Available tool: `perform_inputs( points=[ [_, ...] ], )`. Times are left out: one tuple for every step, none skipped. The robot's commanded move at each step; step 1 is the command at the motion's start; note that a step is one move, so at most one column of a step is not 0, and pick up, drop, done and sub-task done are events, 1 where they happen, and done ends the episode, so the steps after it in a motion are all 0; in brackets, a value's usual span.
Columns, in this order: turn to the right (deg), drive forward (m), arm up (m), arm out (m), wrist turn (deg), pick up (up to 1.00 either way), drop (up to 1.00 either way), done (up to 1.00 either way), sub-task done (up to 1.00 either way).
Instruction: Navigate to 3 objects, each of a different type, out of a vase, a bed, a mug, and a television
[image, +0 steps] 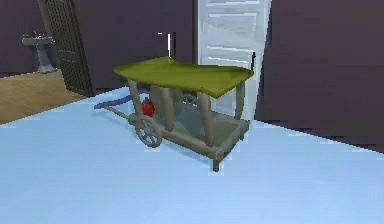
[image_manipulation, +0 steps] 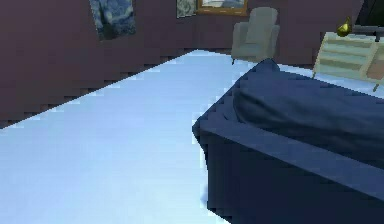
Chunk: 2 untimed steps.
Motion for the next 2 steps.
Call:
perform_inputs(
  points=[
    [0.0, 0.05, 0.00, 0.00, 0.0, 0.00, 0.00, 0.00, 0.00],
    [45.0, 0.00, 0.00, 0.00, 0.0, 0.00, 0.00, 0.00, 0.00]
  ],
)
